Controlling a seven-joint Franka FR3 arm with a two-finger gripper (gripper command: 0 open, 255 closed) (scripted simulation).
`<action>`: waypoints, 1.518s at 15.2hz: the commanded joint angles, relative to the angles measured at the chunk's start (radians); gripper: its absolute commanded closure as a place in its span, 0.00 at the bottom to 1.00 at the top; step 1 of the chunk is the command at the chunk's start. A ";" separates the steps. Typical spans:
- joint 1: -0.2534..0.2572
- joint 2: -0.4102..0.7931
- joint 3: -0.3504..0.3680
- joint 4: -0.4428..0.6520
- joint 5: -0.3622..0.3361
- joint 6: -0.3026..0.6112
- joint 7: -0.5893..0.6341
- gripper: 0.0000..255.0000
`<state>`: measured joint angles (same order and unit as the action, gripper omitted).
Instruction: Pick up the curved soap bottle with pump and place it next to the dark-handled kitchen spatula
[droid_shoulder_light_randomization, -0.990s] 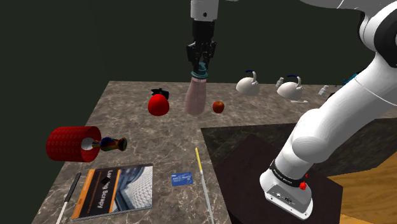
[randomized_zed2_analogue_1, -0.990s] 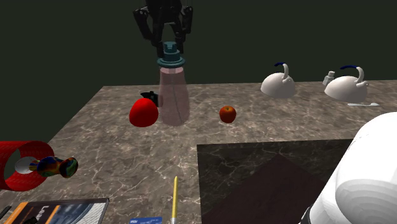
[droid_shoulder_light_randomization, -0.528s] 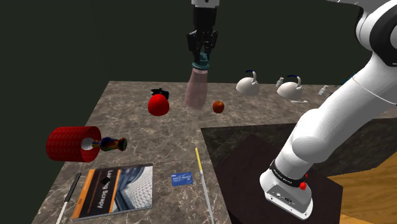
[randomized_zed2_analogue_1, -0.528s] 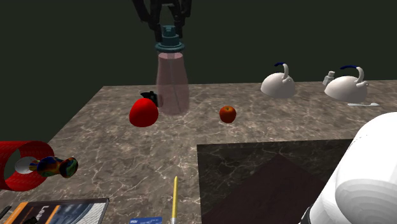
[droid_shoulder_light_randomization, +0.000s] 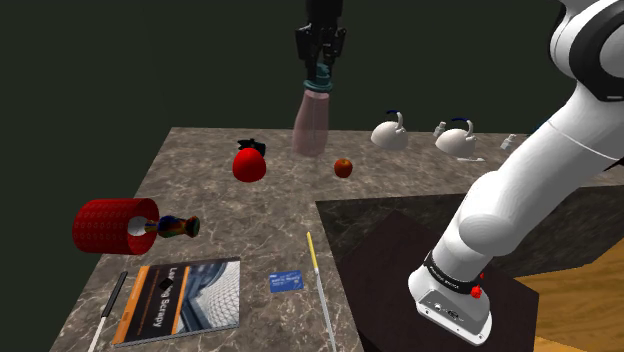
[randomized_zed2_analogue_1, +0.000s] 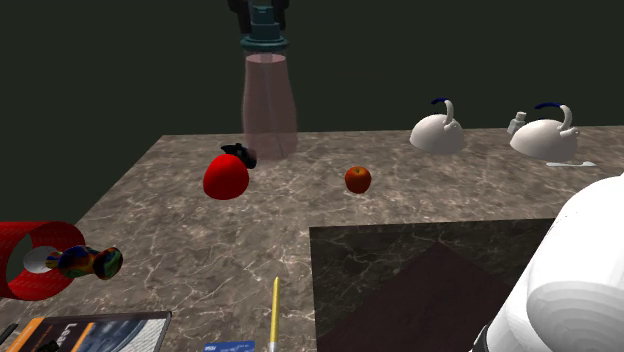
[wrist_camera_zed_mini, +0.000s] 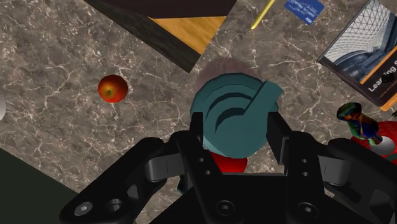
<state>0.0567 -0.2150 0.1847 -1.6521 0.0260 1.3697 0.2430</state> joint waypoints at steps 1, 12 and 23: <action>-0.001 0.010 0.000 0.041 -0.002 -0.030 0.000 1.00; 0.035 0.010 0.054 0.076 0.016 -0.064 0.093 1.00; 0.130 -0.027 0.210 -0.114 0.077 0.100 0.334 1.00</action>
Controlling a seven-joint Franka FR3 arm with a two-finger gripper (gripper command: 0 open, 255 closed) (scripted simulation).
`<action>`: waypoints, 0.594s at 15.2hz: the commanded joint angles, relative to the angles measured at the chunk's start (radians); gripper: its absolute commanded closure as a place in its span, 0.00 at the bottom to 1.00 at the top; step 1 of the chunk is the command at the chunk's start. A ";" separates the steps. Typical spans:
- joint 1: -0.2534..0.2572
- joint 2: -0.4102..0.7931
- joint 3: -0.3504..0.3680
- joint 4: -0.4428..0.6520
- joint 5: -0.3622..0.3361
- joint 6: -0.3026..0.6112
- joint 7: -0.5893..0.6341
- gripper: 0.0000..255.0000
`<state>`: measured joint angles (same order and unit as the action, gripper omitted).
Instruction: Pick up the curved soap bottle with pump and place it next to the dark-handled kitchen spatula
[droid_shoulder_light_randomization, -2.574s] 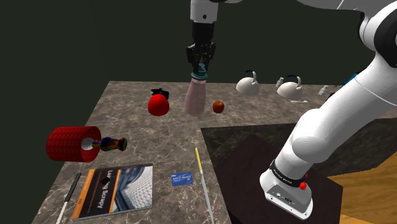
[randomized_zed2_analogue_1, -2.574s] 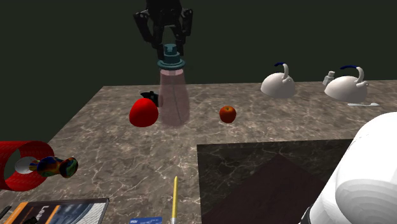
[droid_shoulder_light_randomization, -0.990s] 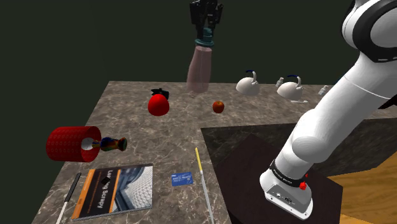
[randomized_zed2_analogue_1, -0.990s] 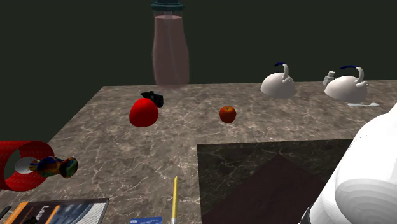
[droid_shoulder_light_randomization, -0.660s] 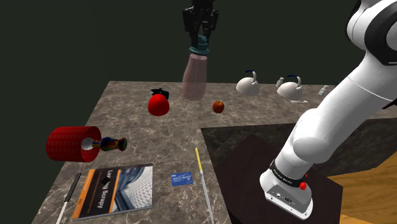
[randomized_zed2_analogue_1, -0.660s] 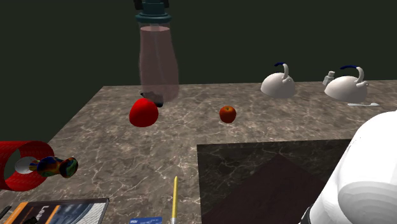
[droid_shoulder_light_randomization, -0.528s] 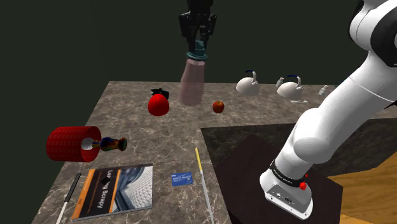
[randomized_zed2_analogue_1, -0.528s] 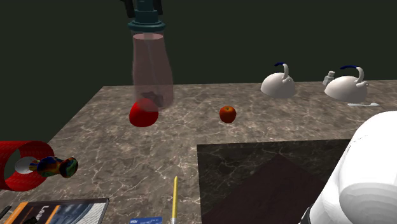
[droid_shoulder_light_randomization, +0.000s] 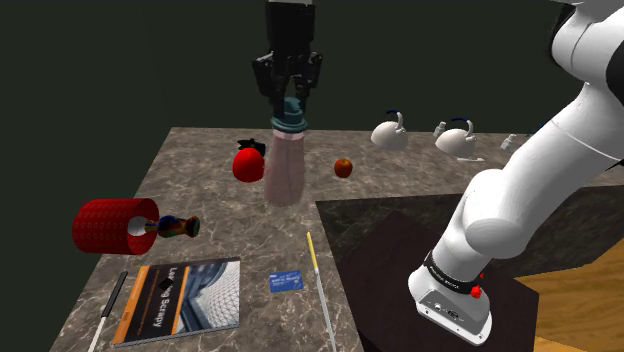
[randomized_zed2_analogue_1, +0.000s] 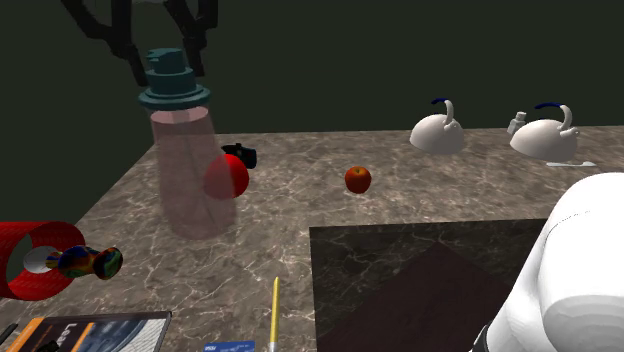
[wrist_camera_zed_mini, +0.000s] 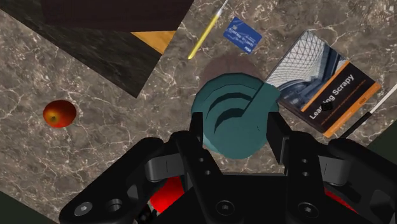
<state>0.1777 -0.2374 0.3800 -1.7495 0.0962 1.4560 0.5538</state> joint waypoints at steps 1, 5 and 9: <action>0.018 -0.001 0.030 -0.026 0.010 0.029 0.046 1.00; 0.052 0.027 0.094 -0.052 0.018 0.087 0.139 1.00; 0.086 0.076 0.160 -0.058 0.012 0.145 0.238 1.00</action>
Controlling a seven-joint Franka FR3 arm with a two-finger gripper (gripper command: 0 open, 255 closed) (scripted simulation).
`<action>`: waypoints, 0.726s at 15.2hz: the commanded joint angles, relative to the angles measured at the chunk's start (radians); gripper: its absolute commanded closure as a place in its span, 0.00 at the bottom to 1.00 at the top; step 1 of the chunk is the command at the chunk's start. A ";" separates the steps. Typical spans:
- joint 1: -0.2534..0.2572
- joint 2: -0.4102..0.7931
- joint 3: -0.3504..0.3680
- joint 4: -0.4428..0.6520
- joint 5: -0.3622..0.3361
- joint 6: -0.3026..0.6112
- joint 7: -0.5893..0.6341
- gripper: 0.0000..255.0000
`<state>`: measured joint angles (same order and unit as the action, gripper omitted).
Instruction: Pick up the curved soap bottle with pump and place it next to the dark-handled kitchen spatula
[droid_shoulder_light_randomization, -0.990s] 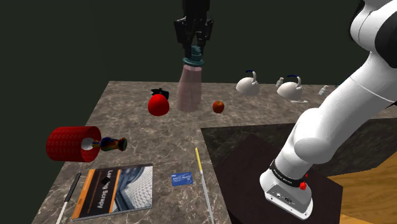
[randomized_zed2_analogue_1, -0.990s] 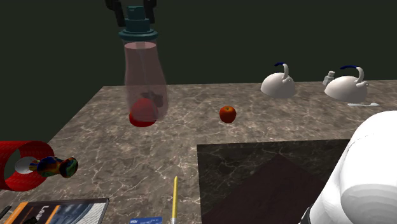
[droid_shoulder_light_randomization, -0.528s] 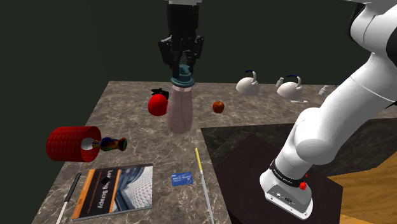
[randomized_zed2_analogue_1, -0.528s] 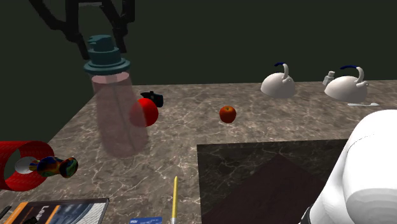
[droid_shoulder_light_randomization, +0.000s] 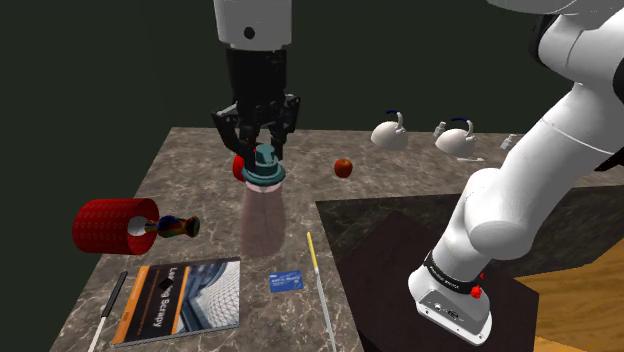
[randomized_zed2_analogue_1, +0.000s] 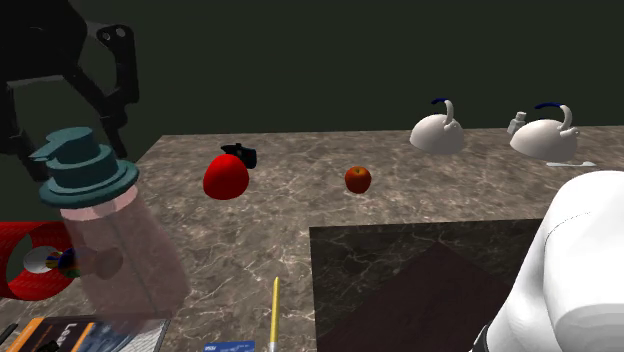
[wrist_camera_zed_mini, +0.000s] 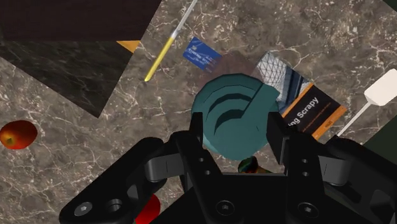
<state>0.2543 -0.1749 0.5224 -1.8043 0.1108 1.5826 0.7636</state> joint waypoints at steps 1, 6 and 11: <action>0.018 0.030 0.035 -0.002 -0.006 0.033 0.053 1.00; 0.068 0.130 0.115 0.023 -0.048 0.100 0.188 1.00; 0.137 0.267 0.178 0.081 -0.126 0.154 0.334 1.00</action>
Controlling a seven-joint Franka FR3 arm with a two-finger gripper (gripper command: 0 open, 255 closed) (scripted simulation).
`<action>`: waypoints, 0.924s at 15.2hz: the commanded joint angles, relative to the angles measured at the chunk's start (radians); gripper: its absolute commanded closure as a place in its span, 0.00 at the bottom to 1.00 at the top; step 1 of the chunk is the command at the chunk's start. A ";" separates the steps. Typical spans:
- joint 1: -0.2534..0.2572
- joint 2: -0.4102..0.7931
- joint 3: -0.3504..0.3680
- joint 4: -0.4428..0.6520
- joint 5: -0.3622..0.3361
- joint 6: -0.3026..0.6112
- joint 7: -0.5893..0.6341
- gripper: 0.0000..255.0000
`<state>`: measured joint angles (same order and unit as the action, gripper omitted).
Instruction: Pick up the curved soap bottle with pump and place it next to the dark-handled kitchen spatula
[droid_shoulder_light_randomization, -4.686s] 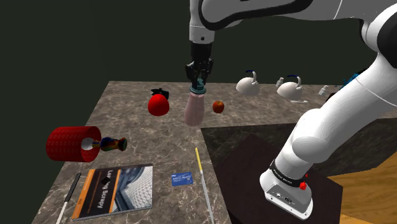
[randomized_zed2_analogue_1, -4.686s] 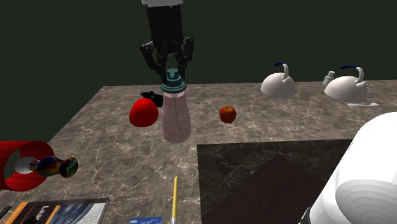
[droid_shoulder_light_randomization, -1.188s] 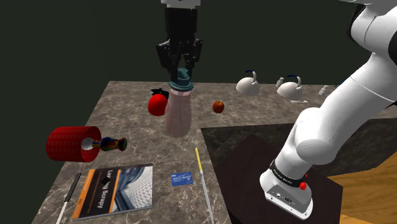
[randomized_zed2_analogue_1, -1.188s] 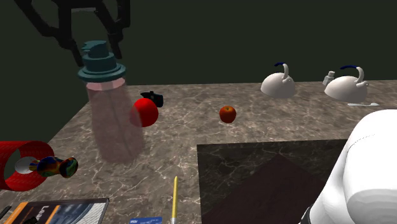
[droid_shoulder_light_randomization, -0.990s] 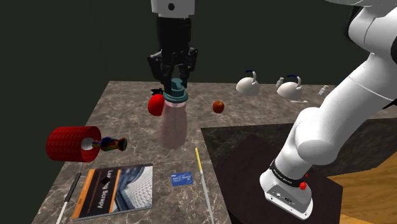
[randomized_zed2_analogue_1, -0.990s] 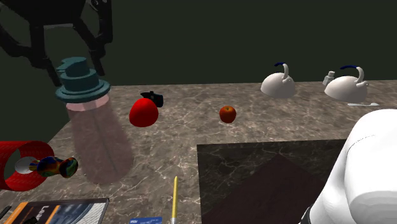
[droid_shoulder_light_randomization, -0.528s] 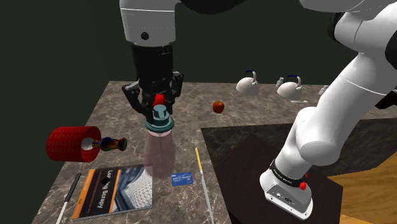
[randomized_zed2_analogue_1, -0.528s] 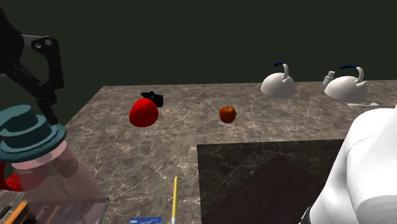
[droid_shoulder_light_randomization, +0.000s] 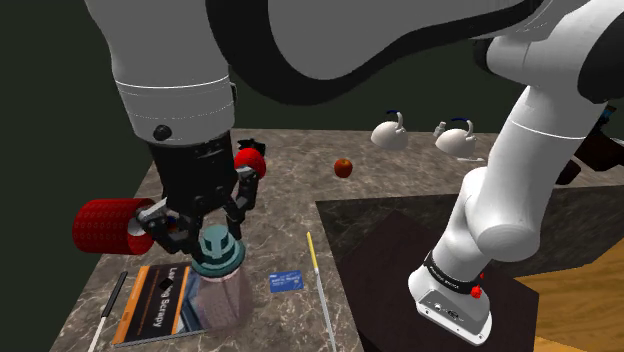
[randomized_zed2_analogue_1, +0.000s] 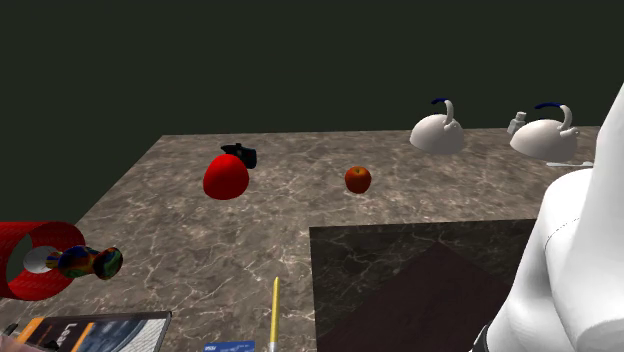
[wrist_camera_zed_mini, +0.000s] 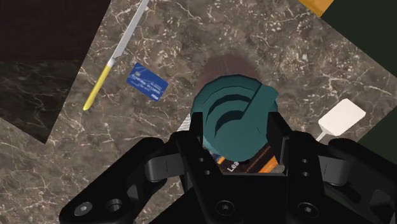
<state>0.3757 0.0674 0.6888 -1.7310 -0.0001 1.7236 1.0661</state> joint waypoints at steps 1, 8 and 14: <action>0.033 0.056 0.021 0.024 -0.035 0.021 0.061 1.00; 0.071 0.127 0.031 0.000 -0.082 0.099 0.120 1.00; 0.073 0.144 0.027 -0.063 -0.095 0.175 0.127 1.00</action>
<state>0.4488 0.2080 0.7165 -1.7836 -0.0924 1.8851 1.1925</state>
